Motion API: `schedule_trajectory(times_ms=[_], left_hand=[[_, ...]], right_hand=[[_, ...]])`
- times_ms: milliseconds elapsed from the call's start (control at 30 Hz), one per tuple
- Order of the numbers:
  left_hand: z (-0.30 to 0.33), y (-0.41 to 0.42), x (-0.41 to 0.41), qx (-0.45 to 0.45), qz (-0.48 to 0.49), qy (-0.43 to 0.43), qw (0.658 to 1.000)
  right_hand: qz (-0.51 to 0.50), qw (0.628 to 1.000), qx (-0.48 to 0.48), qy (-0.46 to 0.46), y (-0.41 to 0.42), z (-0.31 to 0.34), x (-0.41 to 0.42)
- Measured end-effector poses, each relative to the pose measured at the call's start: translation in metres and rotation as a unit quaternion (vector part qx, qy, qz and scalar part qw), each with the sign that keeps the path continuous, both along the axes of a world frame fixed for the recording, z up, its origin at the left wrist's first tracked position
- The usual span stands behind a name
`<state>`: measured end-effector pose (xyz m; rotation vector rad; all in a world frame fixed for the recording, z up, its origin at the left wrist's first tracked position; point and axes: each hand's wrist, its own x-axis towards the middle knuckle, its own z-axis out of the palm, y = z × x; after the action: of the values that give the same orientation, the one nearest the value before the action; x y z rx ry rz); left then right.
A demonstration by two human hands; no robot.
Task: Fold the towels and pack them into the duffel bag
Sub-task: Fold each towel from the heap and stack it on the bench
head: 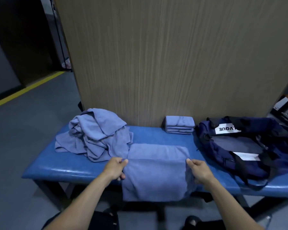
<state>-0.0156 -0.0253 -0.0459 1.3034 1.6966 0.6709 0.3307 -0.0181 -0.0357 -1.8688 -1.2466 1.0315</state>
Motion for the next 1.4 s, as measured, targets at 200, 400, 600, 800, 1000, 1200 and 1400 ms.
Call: schedule_trajectory(times_ms=[200,400,600,800,1000,1200,1400], left_hand=[[0.035,0.036,0.015,0.100,-0.002,0.011,0.995],[0.023,0.086,0.025,0.073,0.054,0.007,0.996],[0.003,0.101,0.025,0.098,0.055,0.129,0.985],[-0.001,0.107,0.027,0.154,-0.001,0.278,0.948],[-0.003,0.115,0.025,0.200,-0.099,0.297,0.929],[0.000,0.117,0.025,0.191,-0.136,0.304,0.923],[0.002,0.116,0.023,0.151,-0.173,0.314,0.921]], right_hand=[[-0.030,0.996,0.071,-0.043,0.029,0.011,-0.004],[-0.058,0.991,0.089,-0.078,0.064,0.017,-0.003],[-0.067,0.975,0.126,-0.169,0.086,0.003,-0.007],[0.001,0.966,0.118,-0.231,0.099,-0.020,-0.005],[0.034,0.980,0.095,-0.170,0.104,-0.014,0.001],[-0.011,0.994,0.088,0.064,0.110,-0.013,-0.002],[-0.038,0.982,0.048,0.178,0.115,-0.009,-0.004]])
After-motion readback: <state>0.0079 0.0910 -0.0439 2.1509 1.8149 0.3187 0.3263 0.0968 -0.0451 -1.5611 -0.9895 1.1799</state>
